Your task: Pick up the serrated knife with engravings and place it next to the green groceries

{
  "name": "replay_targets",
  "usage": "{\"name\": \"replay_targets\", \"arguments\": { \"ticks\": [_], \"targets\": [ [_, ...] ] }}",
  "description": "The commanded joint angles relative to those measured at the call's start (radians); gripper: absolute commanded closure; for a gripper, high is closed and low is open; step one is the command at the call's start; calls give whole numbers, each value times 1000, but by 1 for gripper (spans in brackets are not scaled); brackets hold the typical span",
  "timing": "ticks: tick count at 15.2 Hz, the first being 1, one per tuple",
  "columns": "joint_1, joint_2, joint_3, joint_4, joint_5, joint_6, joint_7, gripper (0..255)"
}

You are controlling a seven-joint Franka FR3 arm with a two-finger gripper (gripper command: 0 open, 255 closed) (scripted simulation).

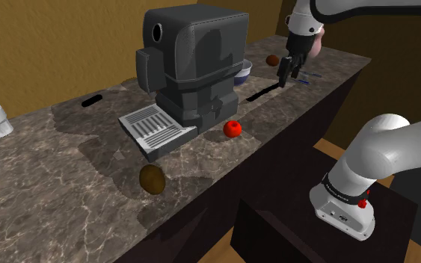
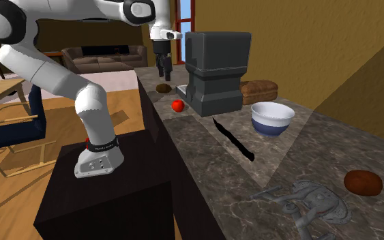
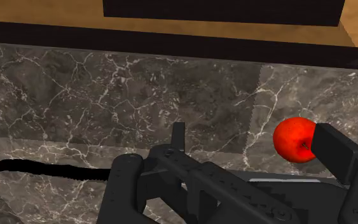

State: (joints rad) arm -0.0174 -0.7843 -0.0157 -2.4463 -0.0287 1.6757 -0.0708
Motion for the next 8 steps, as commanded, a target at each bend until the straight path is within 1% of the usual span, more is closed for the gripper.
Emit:
{"name": "replay_targets", "arguments": {
  "ticks": [1,4,8],
  "targets": [
    [0,0,0,0,0,0,0,0],
    [14,8,-95,-35,-62,46,-193,0],
    [35,60,-224,-46,-138,118,-449,0]
  ]
}}
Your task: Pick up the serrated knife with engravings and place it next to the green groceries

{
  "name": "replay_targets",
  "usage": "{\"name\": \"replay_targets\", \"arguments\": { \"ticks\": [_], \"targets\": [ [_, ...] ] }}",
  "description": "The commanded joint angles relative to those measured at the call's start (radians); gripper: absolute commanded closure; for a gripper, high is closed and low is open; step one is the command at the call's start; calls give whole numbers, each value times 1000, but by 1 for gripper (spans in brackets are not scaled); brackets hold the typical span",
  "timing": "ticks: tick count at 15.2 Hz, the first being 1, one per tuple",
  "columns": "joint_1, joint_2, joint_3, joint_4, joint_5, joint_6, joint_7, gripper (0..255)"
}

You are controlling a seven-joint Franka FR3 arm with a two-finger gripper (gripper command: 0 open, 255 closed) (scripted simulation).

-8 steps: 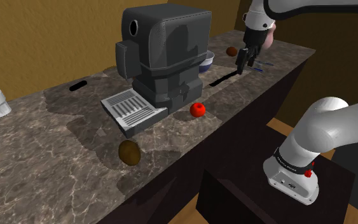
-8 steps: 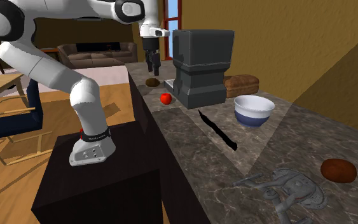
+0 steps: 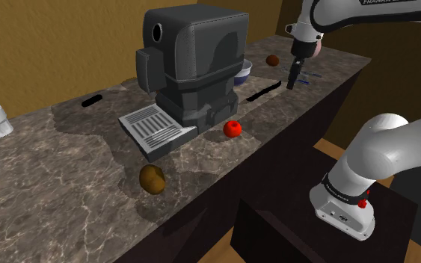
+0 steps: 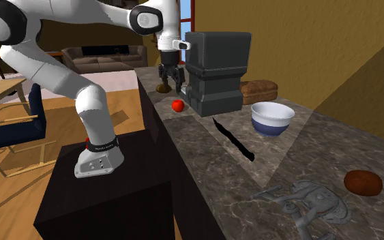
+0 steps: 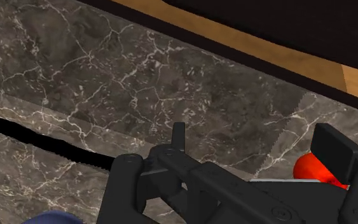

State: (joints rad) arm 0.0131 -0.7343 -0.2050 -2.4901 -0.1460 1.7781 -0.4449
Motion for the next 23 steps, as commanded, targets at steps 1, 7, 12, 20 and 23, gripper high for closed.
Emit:
{"name": "replay_targets", "arguments": {
  "ticks": [1,7,12,20,23],
  "targets": [
    [12,31,-67,1,-37,36,-139,0],
    [81,205,-259,68,-93,160,-523,0],
    [168,407,-411,176,-52,257,-861,0],
    [246,825,-546,426,231,338,-1473,0],
    [202,977,-510,540,342,331,-1677,0]
  ]
}}
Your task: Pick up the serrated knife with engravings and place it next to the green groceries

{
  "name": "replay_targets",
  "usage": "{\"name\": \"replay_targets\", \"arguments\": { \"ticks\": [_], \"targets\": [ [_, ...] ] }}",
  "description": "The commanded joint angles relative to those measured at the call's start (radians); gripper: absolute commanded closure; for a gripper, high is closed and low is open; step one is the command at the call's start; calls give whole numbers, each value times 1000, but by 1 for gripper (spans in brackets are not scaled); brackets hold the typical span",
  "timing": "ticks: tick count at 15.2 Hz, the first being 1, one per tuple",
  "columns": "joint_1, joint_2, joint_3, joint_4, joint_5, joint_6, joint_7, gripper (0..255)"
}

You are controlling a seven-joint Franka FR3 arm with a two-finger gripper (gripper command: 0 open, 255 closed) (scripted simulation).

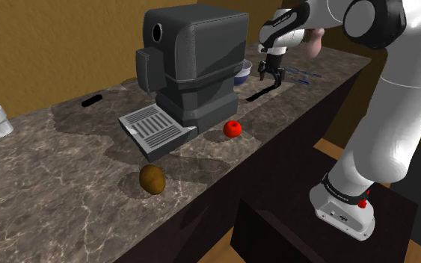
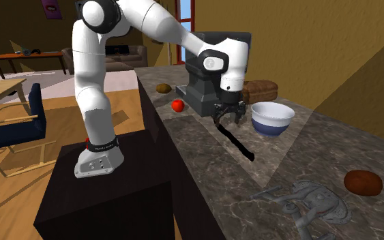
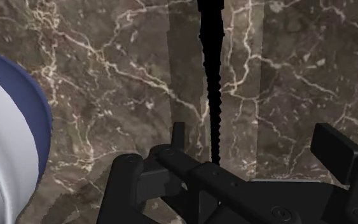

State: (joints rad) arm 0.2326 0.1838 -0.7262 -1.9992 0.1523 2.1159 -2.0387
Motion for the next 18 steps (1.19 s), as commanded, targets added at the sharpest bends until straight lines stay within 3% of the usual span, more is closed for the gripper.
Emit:
{"name": "replay_targets", "arguments": {
  "ticks": [1,8,16,17,18],
  "targets": [
    [-26,71,19,60,51,-8,-99,0],
    [-44,126,42,16,99,76,-131,0],
    [-45,125,42,16,99,76,-131,0],
    [-45,125,42,16,99,76,-131,255],
    [-45,125,42,16,99,76,-131,255]
  ]
}}
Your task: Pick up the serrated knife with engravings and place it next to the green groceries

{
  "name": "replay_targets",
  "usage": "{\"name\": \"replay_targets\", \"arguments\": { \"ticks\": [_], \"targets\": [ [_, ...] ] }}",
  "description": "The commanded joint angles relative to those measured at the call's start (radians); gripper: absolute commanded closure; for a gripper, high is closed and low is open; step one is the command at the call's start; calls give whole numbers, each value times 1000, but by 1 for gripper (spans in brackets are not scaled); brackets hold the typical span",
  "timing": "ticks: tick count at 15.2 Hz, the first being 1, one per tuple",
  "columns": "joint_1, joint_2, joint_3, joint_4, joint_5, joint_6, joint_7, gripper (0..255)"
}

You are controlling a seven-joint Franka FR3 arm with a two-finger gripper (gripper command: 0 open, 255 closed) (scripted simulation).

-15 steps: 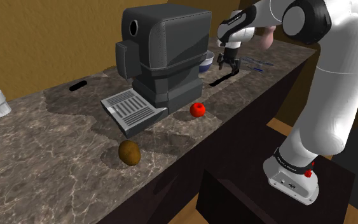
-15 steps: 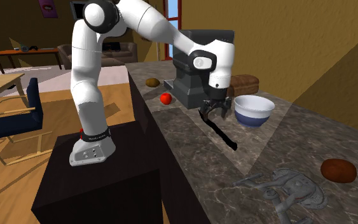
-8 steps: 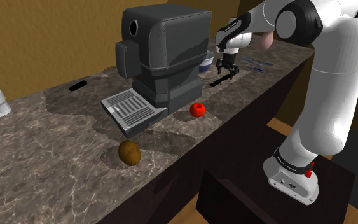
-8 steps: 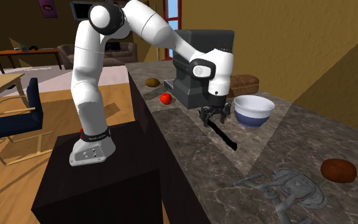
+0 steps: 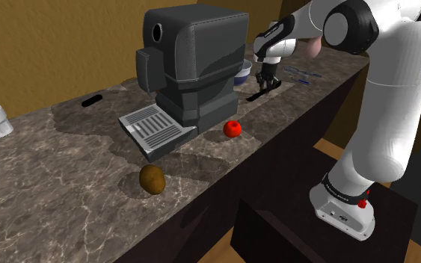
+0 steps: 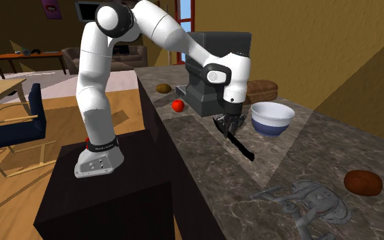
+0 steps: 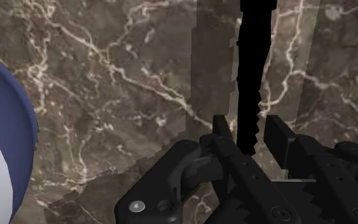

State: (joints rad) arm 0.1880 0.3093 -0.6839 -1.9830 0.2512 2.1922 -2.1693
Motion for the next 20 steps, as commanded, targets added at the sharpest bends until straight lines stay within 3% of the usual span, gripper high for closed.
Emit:
{"name": "replay_targets", "arguments": {
  "ticks": [1,8,20],
  "targets": [
    [0,0,0,0,0,0,0,255],
    [0,0,0,0,0,0,0,255],
    [25,-86,-29,70,-76,-134,51,255]
  ]
}}
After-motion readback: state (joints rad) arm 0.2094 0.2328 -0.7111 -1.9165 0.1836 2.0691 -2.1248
